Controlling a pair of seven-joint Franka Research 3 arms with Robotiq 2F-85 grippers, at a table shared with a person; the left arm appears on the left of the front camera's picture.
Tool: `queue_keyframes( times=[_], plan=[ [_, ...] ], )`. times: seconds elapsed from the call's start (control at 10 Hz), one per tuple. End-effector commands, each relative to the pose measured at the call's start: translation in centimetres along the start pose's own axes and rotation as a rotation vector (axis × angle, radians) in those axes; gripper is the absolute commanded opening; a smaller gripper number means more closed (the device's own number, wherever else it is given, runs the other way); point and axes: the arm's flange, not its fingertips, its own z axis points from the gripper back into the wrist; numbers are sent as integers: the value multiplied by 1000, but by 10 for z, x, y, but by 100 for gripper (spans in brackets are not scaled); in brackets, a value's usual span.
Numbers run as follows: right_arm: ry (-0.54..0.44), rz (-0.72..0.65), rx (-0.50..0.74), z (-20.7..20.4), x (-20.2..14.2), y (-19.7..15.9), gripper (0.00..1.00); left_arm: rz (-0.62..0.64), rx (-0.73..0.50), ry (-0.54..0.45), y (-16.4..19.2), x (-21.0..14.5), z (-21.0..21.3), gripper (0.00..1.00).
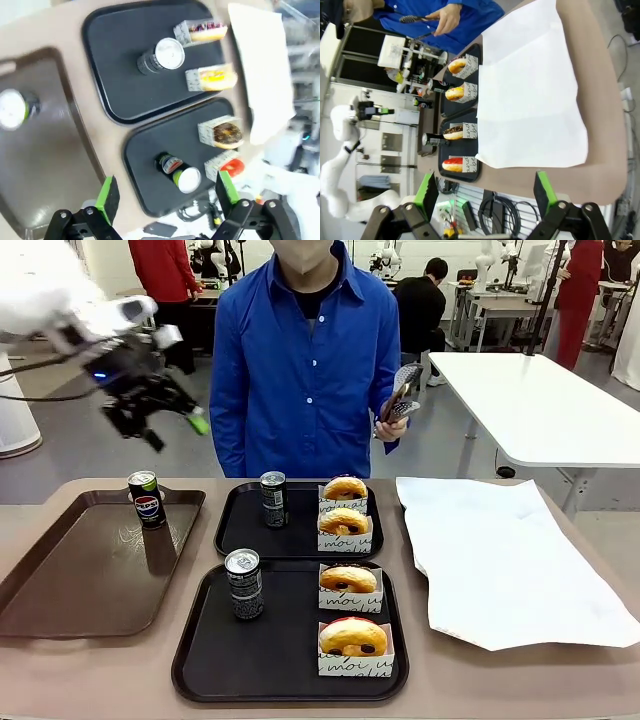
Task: Set up donuts and drinks on trays.
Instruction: Pick up one Pepsi coke from the Handle tray and place it on the Flat Tray without a Pepsi coke.
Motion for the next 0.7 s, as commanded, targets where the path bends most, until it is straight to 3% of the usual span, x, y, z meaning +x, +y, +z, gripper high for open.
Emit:
queue_keyframes(
  times=[0.0, 0.3, 0.6],
  plan=[
    [-17, 14, 32, -3, 1, -1, 100, 73, -159, -1, 54, -33, 28, 100],
    [-17, 14, 32, -3, 1, -1, 100, 238, -466, -64, 149, -58, 59, 100],
    [-17, 14, 32, -3, 1, -1, 100, 271, -648, -148, 238, -68, 62, 100]
  ],
)
